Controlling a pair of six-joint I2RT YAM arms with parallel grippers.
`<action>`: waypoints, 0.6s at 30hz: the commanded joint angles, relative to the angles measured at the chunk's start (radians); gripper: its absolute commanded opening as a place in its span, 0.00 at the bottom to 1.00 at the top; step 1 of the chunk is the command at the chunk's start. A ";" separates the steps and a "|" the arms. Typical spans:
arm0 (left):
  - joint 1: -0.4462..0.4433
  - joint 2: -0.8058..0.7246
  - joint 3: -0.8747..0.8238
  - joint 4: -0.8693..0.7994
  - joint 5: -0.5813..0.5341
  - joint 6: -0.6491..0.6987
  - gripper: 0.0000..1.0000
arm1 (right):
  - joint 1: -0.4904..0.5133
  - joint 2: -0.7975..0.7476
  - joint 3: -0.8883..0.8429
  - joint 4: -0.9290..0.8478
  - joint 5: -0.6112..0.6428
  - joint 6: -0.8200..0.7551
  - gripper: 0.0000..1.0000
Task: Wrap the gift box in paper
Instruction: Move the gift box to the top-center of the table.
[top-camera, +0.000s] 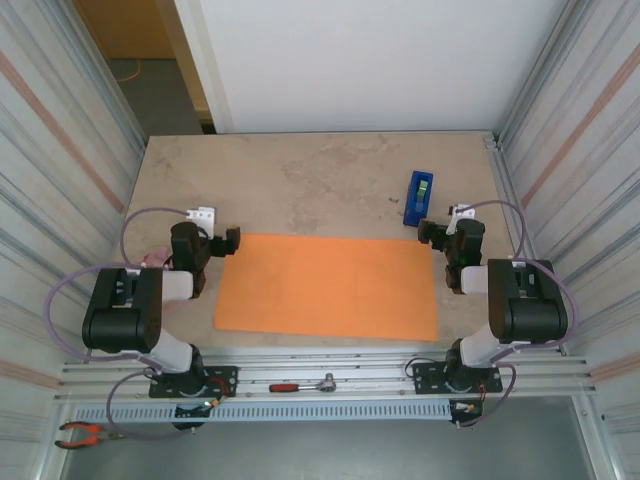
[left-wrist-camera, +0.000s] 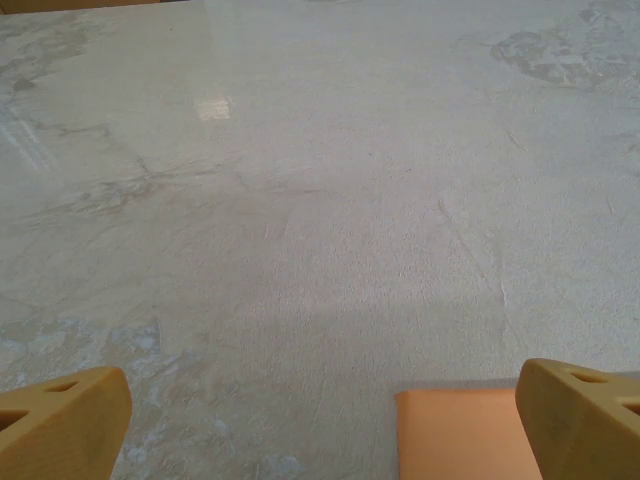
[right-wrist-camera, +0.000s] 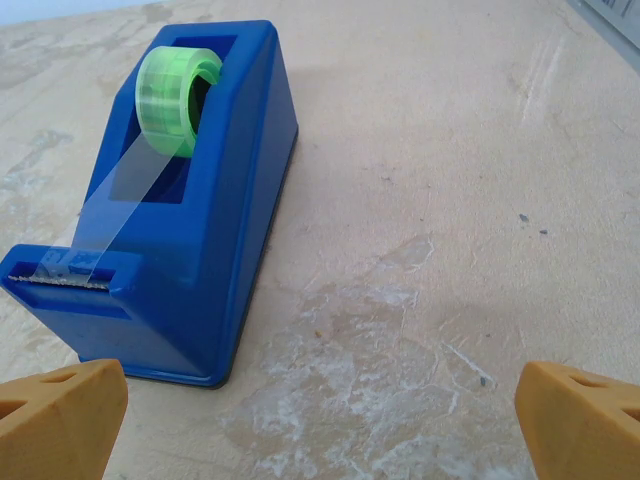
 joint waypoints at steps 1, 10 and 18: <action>-0.003 -0.006 0.011 0.023 -0.008 -0.001 0.99 | -0.006 -0.003 0.013 0.008 -0.003 -0.026 0.98; -0.003 -0.006 0.012 0.024 -0.008 0.000 0.99 | -0.008 -0.004 0.012 0.008 -0.006 -0.026 0.98; -0.003 -0.006 0.013 0.024 -0.007 -0.002 0.99 | -0.011 -0.002 0.017 0.004 -0.012 -0.025 0.98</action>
